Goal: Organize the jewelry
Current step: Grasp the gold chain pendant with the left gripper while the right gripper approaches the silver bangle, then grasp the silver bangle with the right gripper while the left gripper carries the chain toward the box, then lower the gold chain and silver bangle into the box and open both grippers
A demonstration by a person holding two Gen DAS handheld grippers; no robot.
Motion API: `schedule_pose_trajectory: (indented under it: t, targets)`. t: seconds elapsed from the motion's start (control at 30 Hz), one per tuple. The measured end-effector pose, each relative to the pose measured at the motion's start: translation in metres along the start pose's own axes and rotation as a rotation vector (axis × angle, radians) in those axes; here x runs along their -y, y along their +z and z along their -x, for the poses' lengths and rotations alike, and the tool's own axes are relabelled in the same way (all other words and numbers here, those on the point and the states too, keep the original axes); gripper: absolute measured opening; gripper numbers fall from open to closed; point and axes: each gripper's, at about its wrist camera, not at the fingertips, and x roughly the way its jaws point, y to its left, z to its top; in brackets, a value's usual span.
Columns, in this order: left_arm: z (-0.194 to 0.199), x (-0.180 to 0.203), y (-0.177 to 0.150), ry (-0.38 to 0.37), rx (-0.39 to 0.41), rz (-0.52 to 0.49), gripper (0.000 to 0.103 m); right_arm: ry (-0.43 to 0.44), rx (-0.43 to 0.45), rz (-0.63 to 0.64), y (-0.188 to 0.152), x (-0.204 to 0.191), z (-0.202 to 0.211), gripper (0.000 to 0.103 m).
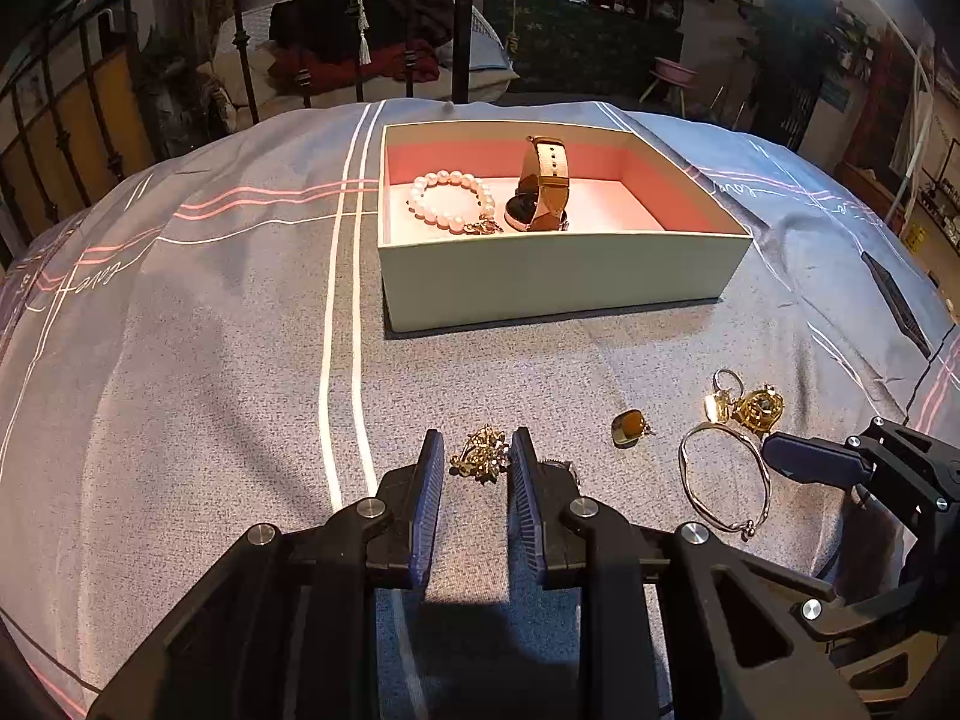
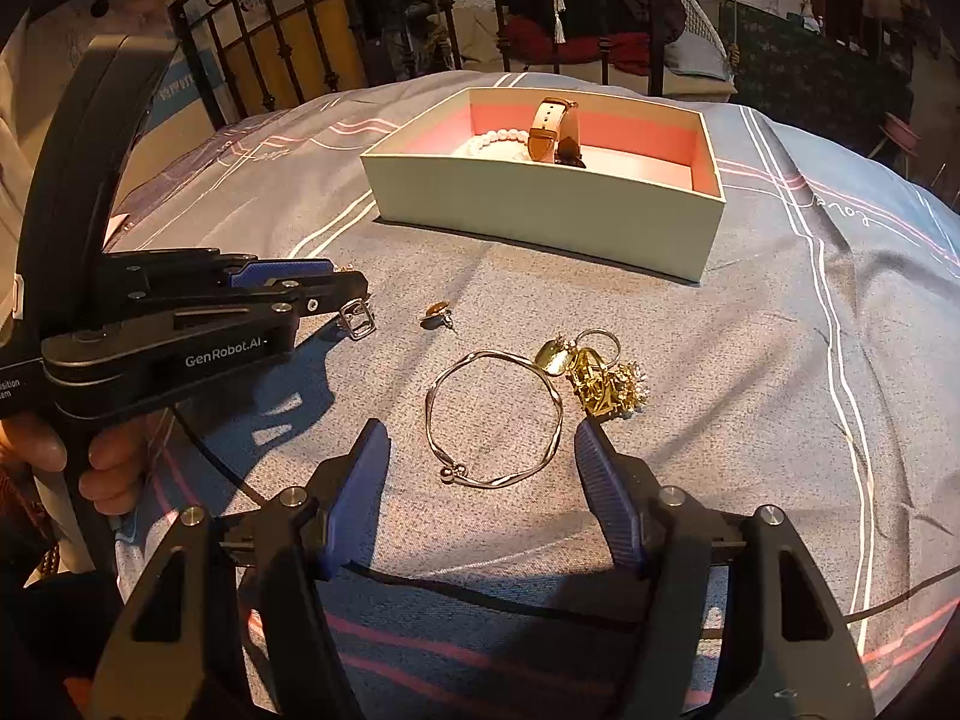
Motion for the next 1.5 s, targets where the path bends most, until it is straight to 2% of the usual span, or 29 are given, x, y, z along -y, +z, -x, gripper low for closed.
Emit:
schedule_pose_trajectory:
  t: [0.17, 0.27, 0.53, 0.8, 1.2, 1.5]
  targets:
    - [-0.001, 0.0, 0.001, -0.005, 0.003, 0.002, 0.02, -0.01, -0.008, 0.018, 0.005, -0.003, -0.007, 0.064]
    - [0.003, 0.0, 0.0, 0.0, 0.012, 0.002, 0.019, -0.005, -0.001, 0.014, 0.005, -0.002, -0.008, 0.051]
    - [0.021, 0.002, 0.002, -0.008, 0.049, 0.016, 0.019, 0.032, 0.035, -0.007, 0.002, 0.002, 0.002, 0.05]
    - [0.032, 0.008, 0.014, -0.032, 0.079, 0.018, 0.019, 0.023, 0.099, -0.007, 0.008, 0.002, 0.021, 0.05]
    - [0.035, 0.014, 0.058, -0.046, 0.128, 0.042, 0.02, -0.029, 0.202, 0.016, 0.063, 0.019, 0.033, 0.05]
    - [0.023, 0.013, 0.109, -0.015, 0.148, 0.051, 0.02, -0.06, 0.216, -0.007, 0.111, 0.04, 0.02, 0.051]
